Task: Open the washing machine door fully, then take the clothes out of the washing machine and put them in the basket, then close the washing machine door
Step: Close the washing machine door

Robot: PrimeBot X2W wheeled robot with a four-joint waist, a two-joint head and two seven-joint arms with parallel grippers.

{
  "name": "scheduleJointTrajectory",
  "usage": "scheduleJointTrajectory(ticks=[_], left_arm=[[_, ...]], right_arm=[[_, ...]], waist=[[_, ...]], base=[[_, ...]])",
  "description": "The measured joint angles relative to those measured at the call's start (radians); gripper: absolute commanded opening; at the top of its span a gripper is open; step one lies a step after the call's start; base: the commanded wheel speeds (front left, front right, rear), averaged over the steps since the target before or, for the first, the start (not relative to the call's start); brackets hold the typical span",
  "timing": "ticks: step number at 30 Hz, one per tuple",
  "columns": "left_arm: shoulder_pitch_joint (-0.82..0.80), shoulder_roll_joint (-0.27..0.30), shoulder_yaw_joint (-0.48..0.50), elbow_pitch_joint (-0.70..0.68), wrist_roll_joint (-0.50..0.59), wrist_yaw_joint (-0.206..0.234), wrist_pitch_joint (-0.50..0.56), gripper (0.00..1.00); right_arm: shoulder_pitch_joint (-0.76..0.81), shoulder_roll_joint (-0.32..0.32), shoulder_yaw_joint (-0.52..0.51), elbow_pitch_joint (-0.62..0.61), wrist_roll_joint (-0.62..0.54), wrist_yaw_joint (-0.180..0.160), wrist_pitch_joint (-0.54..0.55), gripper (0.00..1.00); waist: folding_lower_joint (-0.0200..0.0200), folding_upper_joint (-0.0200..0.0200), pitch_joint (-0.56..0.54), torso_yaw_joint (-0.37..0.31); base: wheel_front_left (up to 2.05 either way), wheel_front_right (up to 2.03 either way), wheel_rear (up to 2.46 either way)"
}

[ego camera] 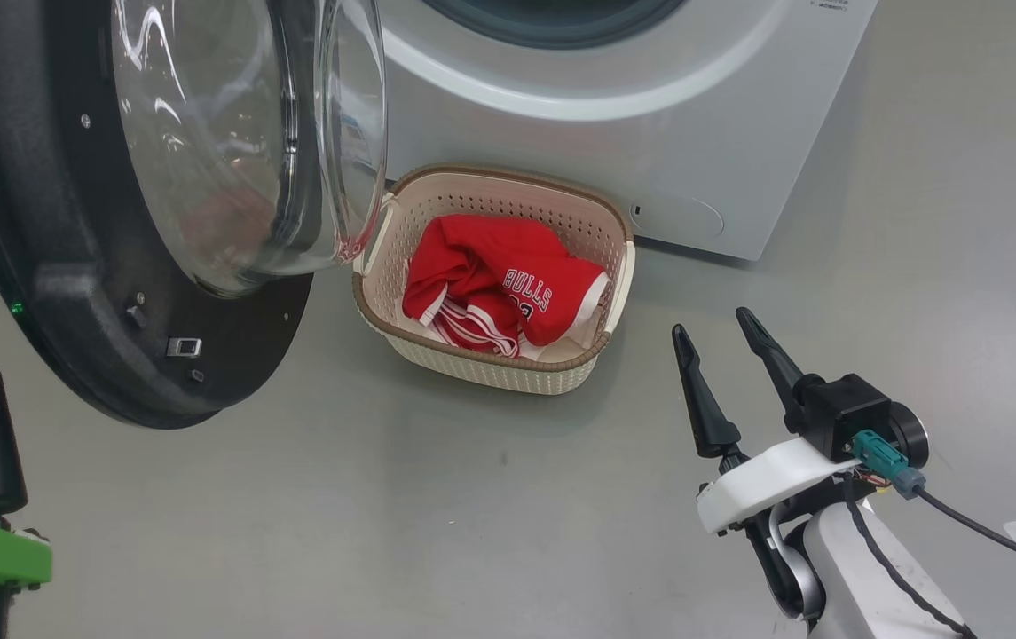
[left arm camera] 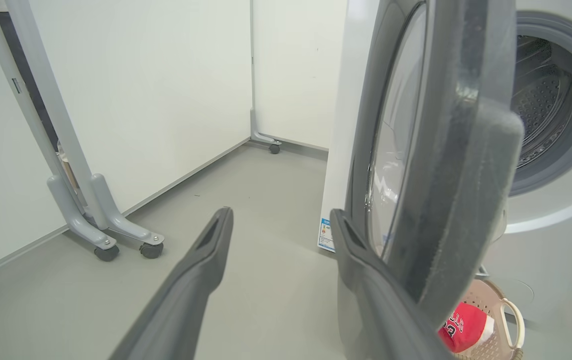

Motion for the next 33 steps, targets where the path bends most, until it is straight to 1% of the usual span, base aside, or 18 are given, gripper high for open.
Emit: scheduleJointTrajectory(ticks=[18, 33], left_arm=[[-0.002, 0.026, -0.020, 0.046, -0.001, 0.000, -0.032, 1.00], [-0.005, 0.034, -0.020, 0.063, -0.001, 0.000, -0.043, 1.00]], right_arm=[[0.006, 0.001, 0.000, -0.006, 0.000, 0.000, 0.000, 1.00], [0.011, 0.001, 0.002, -0.006, 0.000, 0.000, 0.000, 1.00]], waist=[[0.0000, 0.0000, -0.001, 0.000], [0.0000, 0.0000, -0.010, 0.001]], base=[[0.00, 0.00, 0.00], [0.00, 0.00, 0.00]])
